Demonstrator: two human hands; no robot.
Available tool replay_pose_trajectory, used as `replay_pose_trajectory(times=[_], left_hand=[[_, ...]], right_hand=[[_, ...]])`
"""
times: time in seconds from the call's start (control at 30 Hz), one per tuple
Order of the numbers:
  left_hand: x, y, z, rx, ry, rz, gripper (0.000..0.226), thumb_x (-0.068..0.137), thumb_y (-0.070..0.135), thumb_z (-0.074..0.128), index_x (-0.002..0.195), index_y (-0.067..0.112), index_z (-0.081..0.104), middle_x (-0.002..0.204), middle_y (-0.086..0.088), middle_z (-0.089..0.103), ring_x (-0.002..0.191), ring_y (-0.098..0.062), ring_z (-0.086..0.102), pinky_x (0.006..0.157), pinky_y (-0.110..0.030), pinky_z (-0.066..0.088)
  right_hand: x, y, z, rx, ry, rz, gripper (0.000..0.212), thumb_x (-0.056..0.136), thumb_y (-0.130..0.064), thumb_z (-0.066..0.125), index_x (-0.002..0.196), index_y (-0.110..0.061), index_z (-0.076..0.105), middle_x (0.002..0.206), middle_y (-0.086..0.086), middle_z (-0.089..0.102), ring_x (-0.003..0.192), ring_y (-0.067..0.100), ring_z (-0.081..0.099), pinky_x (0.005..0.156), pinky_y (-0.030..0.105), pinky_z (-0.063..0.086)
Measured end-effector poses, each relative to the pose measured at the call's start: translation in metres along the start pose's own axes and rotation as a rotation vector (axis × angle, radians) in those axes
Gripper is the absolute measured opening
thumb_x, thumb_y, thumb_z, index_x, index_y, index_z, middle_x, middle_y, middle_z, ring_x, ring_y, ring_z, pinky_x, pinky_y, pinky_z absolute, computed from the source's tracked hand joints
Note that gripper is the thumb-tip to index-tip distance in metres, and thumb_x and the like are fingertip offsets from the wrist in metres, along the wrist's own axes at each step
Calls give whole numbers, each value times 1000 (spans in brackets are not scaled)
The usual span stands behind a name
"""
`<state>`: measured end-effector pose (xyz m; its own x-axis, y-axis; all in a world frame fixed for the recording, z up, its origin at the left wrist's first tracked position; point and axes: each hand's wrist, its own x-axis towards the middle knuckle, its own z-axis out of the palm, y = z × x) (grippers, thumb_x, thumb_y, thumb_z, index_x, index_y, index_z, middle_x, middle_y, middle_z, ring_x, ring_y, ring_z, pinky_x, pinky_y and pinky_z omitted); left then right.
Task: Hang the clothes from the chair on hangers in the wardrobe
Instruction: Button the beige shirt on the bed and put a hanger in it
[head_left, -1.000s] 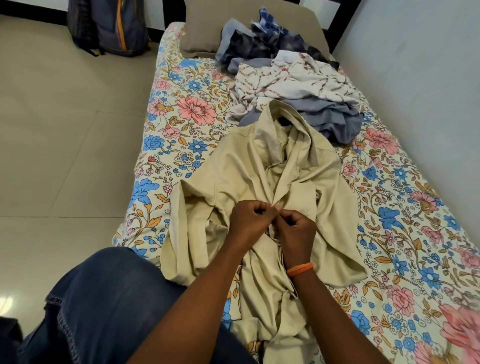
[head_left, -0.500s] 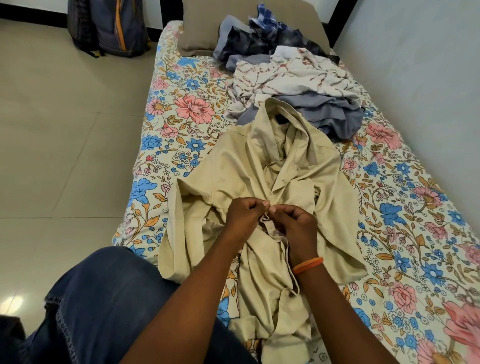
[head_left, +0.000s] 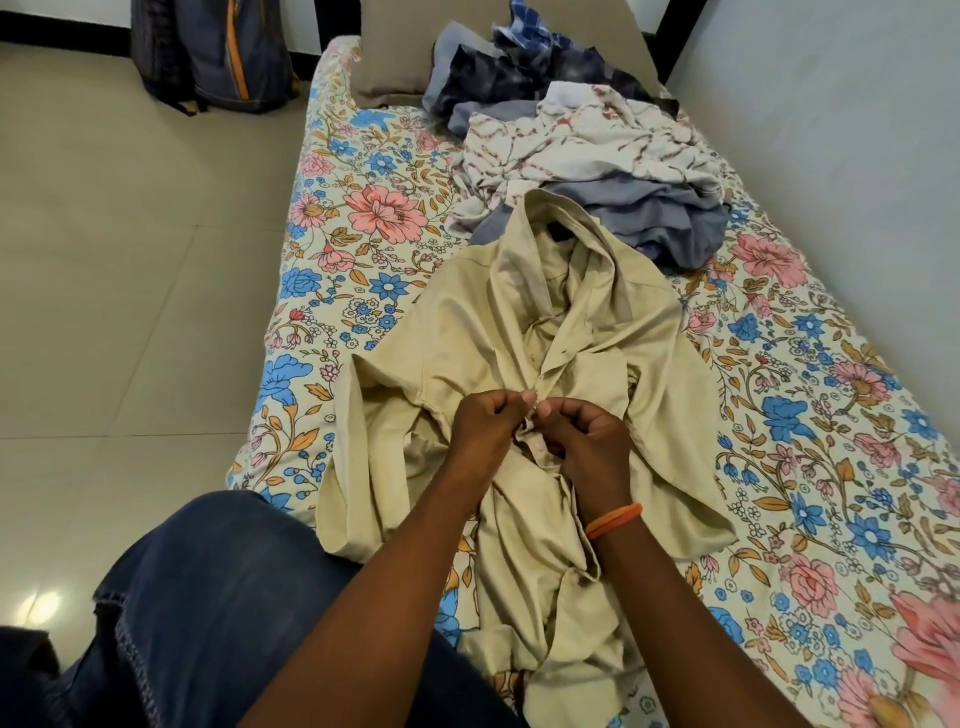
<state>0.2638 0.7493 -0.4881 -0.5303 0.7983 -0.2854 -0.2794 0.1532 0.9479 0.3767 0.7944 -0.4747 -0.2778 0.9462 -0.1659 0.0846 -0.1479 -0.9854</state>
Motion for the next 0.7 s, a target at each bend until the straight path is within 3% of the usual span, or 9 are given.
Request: replay_pose_trajectory(times=[0.07,0.17,0.27,0.37,0.5,0.57,0.63,0.7], left_hand=[[-2,4,-2,-62,-31,-13,16,93,19,67,80,14,74,61,7,67,58,-3,59,63,-22,47],[-4,-4,1,171,18,83,24,92,28,68,78,9,73,59,8,65,54,-3,56,61,-26,46],[-9,-10,7,377,110,241,25,92,32,67,74,14,72,66,5,68,64,-5,62,66,-31,50],[-16,-10,11,542,145,453,23,88,25,68,68,16,65,66,6,61,68,-9,56,63,-31,44],[-21,-7,9,945,255,657,16,84,32,63,78,17,66,98,-2,56,91,-21,51,74,-37,44],[-14,2,8,976,209,767,13,83,28,64,83,14,64,112,-5,57,104,-23,51,84,-37,43],[-4,16,11,889,104,753,12,86,23,60,92,12,61,106,-5,59,98,-21,54,84,-39,47],[11,24,14,858,64,624,19,94,23,52,108,12,60,105,-6,61,93,-25,59,79,-43,50]], right_hand=[[1,0,0,-17,23,5,10,86,-4,73,81,-13,74,63,6,68,51,11,52,49,24,45],[2,-6,-2,62,97,54,7,88,-2,68,87,-6,72,65,6,67,52,13,55,49,25,48],[11,-16,-4,176,200,104,13,91,-11,67,84,-1,70,68,12,65,51,20,53,45,26,48],[24,-25,-2,67,179,108,29,87,-24,76,75,1,68,58,14,58,46,21,49,42,25,44],[36,-28,8,120,247,142,20,83,-9,77,70,-1,64,53,10,53,42,19,45,41,23,43],[36,-22,15,169,298,99,16,84,-4,74,75,1,62,54,9,52,41,14,44,40,21,40],[33,-10,19,105,345,15,14,84,-5,73,76,3,65,54,4,58,44,10,49,46,21,44],[32,3,20,67,368,-25,11,84,-9,73,79,0,70,59,4,64,51,12,54,54,27,47]])
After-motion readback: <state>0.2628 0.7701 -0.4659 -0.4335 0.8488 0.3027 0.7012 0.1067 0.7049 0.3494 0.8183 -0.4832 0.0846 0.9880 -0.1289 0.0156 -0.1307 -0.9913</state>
